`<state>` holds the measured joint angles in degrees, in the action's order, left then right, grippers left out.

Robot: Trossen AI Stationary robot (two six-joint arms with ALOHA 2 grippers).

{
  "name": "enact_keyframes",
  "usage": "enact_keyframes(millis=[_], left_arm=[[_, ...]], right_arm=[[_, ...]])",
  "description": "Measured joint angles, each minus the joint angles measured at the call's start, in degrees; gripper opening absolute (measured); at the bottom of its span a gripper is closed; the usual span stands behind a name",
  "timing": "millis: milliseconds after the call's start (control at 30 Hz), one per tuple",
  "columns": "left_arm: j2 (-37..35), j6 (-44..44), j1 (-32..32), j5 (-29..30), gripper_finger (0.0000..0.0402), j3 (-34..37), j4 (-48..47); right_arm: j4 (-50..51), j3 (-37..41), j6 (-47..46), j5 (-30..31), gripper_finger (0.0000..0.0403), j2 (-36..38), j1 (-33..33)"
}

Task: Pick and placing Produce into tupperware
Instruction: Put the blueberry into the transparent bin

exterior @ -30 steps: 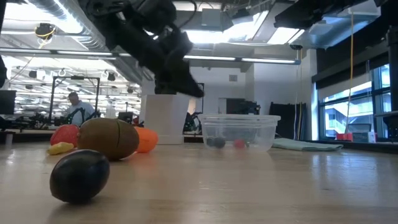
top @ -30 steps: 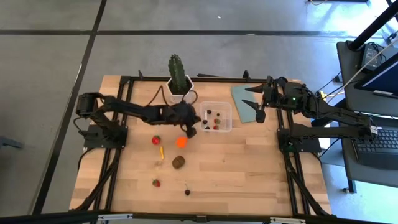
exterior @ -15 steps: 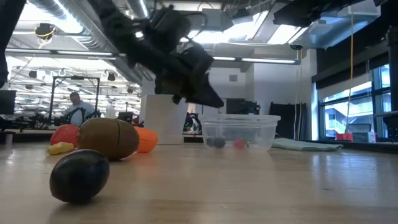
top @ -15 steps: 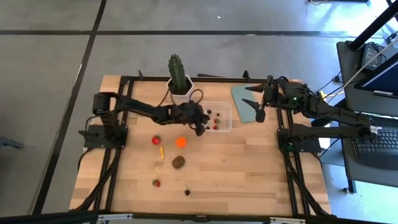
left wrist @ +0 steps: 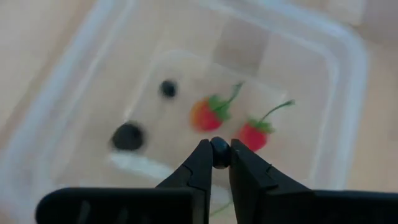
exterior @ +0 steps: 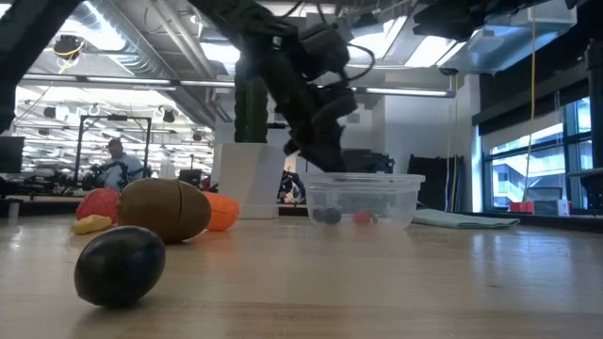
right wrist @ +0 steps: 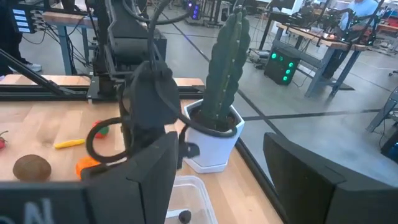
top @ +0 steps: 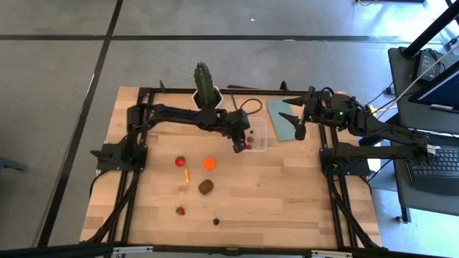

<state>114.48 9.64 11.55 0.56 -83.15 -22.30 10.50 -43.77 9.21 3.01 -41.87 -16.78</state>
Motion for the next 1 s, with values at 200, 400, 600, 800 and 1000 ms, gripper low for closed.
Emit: enact_keyframes(millis=[200, 400, 600, 800, 1000], left_arm=[[5.3, -0.8, 0.4, -0.9, 0.0027, -8.4, -8.9], [8.2, 0.2, 0.5, -1.7, 0.0041, -13.1, -13.8], [8.1, 0.3, 0.5, -1.8, 0.0039, -13.4, -13.7], [8.1, 0.3, 0.5, -1.7, 0.0071, -13.4, -13.7], [8.1, 0.3, 0.5, -1.6, 0.0096, -13.4, -13.7]], right_arm=[[0.0, 0.0, 0.0, 0.0, 0.0239, 0.0, 0.0], [0.1, 0.0, -0.1, 0.0, 0.0239, 0.0, 0.0], [0.1, 0.0, -0.1, 0.0, 0.0239, 0.0, 0.0], [0.1, 0.0, 0.0, 0.0, 0.0239, 0.0, 0.0], [0.3, 0.0, 0.0, 0.0, 0.0239, 0.0, 0.0]])
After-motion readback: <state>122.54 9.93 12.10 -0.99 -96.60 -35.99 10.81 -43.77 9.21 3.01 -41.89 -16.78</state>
